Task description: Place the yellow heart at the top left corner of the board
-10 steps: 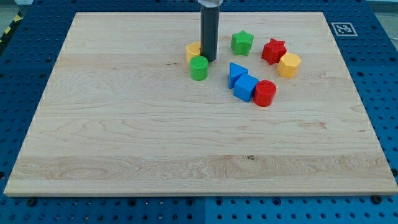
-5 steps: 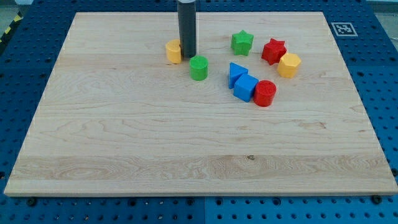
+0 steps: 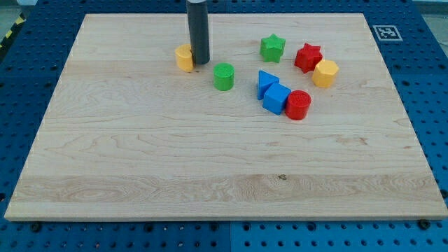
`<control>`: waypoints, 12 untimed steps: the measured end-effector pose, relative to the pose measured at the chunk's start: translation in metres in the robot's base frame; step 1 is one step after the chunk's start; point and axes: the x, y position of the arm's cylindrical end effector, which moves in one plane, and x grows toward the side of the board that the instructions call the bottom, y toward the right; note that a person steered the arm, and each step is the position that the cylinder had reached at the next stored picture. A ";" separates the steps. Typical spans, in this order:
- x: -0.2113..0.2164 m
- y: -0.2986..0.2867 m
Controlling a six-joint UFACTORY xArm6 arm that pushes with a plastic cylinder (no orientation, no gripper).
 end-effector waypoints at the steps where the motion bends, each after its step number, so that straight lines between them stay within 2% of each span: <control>1: 0.000 0.000; 3: -0.002 -0.007; 4: 0.030 -0.011; 5: 0.023 -0.023; 6: -0.020 -0.041; 7: -0.039 -0.044; 9: -0.017 -0.080; 11: -0.024 -0.082; 12: -0.030 -0.105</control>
